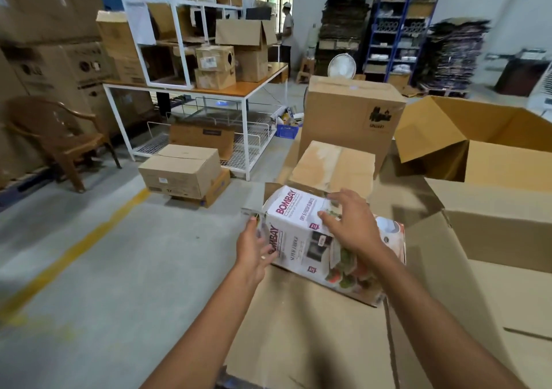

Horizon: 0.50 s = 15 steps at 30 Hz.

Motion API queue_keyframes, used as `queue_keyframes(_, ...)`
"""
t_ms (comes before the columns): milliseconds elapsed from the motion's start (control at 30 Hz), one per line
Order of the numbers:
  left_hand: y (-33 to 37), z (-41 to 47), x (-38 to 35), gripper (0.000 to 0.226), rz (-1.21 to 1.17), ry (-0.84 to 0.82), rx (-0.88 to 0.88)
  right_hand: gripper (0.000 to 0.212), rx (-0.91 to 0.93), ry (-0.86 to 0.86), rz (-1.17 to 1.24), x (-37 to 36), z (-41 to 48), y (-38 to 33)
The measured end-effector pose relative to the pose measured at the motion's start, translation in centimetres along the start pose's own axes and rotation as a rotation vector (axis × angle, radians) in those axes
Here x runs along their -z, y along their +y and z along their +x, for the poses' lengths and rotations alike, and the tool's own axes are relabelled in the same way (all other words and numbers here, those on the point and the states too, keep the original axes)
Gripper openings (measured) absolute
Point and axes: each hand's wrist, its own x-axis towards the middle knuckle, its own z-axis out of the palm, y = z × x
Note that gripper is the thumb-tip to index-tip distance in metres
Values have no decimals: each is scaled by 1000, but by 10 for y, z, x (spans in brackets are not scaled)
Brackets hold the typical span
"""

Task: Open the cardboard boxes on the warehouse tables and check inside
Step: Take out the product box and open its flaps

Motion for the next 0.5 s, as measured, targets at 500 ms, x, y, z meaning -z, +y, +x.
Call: queue_keyframes(500,-22,92,-44,112,115,342,32,70,-39,-153,-213,-56,77,48)
